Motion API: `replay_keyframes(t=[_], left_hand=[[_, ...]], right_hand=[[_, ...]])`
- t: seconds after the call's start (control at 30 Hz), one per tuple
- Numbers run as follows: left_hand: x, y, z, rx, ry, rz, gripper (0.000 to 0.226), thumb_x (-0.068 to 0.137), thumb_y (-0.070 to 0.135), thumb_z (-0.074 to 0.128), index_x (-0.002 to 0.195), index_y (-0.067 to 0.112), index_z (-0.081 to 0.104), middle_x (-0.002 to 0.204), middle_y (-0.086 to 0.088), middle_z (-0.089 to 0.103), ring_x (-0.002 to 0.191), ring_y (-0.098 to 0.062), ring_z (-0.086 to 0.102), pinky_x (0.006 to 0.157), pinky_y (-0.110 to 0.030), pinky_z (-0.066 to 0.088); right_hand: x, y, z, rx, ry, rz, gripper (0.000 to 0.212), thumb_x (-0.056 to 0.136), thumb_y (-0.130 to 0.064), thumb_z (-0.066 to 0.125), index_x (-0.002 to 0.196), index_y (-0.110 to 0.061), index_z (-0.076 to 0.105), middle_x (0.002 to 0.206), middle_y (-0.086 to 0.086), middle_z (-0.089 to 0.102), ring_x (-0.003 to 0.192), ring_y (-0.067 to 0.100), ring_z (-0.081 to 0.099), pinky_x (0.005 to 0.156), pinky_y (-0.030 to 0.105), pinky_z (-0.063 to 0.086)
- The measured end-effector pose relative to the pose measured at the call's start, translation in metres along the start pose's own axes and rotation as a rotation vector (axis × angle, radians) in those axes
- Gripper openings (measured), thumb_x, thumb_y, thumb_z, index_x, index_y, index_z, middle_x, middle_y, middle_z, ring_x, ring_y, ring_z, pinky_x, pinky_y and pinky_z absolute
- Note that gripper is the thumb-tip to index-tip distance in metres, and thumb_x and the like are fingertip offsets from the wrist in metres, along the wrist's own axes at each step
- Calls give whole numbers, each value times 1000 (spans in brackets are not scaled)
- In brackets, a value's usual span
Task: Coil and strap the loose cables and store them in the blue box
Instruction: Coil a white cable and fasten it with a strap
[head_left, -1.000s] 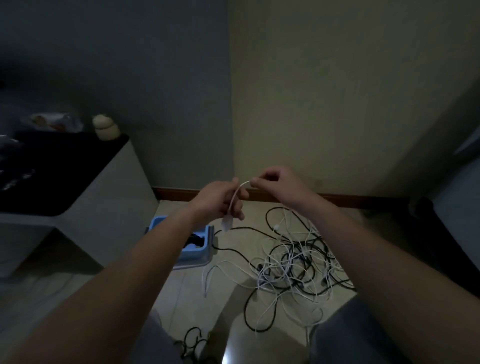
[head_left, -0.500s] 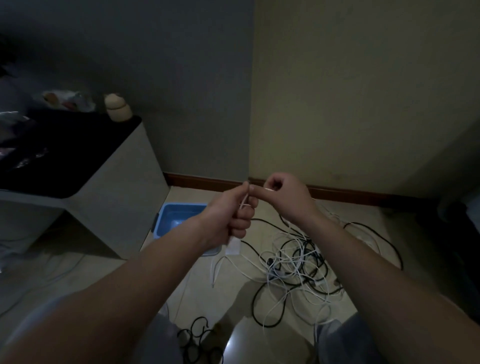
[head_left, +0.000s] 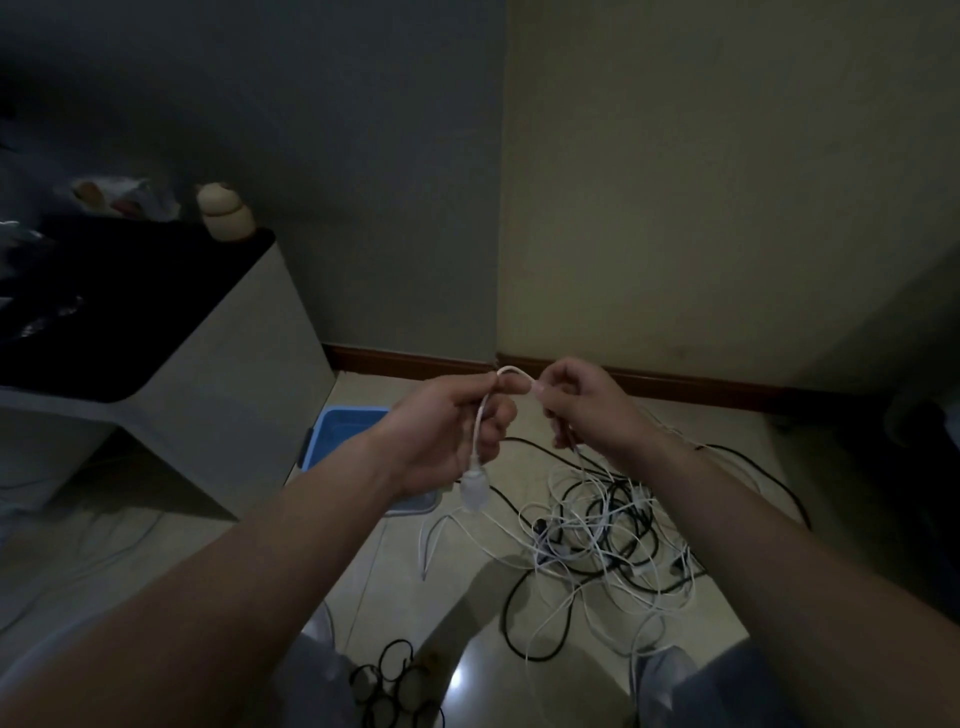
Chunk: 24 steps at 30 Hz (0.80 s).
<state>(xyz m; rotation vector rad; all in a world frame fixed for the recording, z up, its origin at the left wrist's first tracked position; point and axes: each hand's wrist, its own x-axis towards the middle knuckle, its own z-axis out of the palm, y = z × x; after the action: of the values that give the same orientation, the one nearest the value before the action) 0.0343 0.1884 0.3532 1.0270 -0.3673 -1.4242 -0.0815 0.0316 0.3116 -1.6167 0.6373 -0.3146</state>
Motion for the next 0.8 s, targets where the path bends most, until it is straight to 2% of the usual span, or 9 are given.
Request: replay_keyframes(t=[0.07, 0.17, 0.23, 0.3, 0.4, 0.5, 0.6, 0.7, 0.8], left_hand=[[0, -1, 3, -41, -10, -28, 19, 95, 21, 47, 97, 11, 63, 68, 1, 57, 51, -8, 50, 48, -17, 41], [2, 2, 6, -62, 17, 6, 21, 101, 20, 40, 92, 14, 57, 62, 6, 48, 39, -3, 32, 38, -16, 22], [5, 5, 7, -116, 69, 64, 25, 103, 22, 38, 89, 13, 57, 56, 8, 42, 34, -2, 24, 37, -17, 12], [6, 8, 5, -187, 121, 139, 29, 105, 25, 37, 89, 13, 59, 53, 7, 41, 32, -3, 23, 36, -17, 11], [7, 16, 0, -261, 192, 235, 29, 106, 23, 35, 98, 11, 61, 56, 7, 47, 32, -4, 26, 34, -16, 17], [7, 22, -3, -296, 248, 277, 29, 106, 21, 34, 107, 9, 60, 67, 6, 58, 36, -4, 30, 36, -16, 21], [8, 27, -6, -327, 303, 306, 24, 105, 18, 34, 104, 13, 57, 75, 5, 67, 42, -3, 42, 40, -15, 29], [7, 35, -12, -411, 357, 340, 24, 105, 18, 37, 110, 11, 59, 88, -2, 75, 59, -9, 64, 50, -18, 47], [6, 38, -20, -432, 382, 378, 25, 105, 17, 40, 118, 8, 59, 104, -8, 76, 85, -18, 75, 67, -27, 57]], right_hand=[[-2, 1, 3, -104, 90, 60, 29, 95, -38, 65, 81, -15, 54, 58, -6, 51, 46, 9, 45, 49, 26, 45], [-6, 2, 5, -141, 74, 136, 42, 96, -52, 58, 74, -17, 50, 51, -12, 44, 42, 7, 38, 44, 22, 38], [-10, 2, 7, -113, -13, 177, 36, 102, -45, 50, 79, -17, 51, 59, -3, 42, 44, 10, 35, 46, 20, 32], [-14, 1, 12, -70, -84, 198, 19, 105, -26, 46, 91, -15, 53, 65, 2, 46, 48, 11, 39, 47, 21, 35], [-21, 2, 18, -124, -122, 224, 8, 101, -12, 45, 101, -13, 54, 74, 5, 55, 56, 15, 52, 60, 30, 45], [-27, 4, 17, -145, -170, 244, 12, 103, -20, 46, 109, -13, 53, 78, 5, 61, 59, 16, 57, 62, 32, 47], [-27, 6, 16, -164, -159, 220, 12, 103, -23, 48, 111, -14, 51, 78, 5, 62, 57, 14, 57, 59, 28, 43], [-27, 9, 14, -135, -129, 203, 8, 100, -15, 47, 107, -17, 52, 71, 4, 59, 57, 16, 55, 60, 29, 43], [-27, 10, 12, -182, -83, 66, 11, 99, -12, 52, 103, -20, 58, 69, 1, 61, 52, 10, 47, 52, 25, 39]])
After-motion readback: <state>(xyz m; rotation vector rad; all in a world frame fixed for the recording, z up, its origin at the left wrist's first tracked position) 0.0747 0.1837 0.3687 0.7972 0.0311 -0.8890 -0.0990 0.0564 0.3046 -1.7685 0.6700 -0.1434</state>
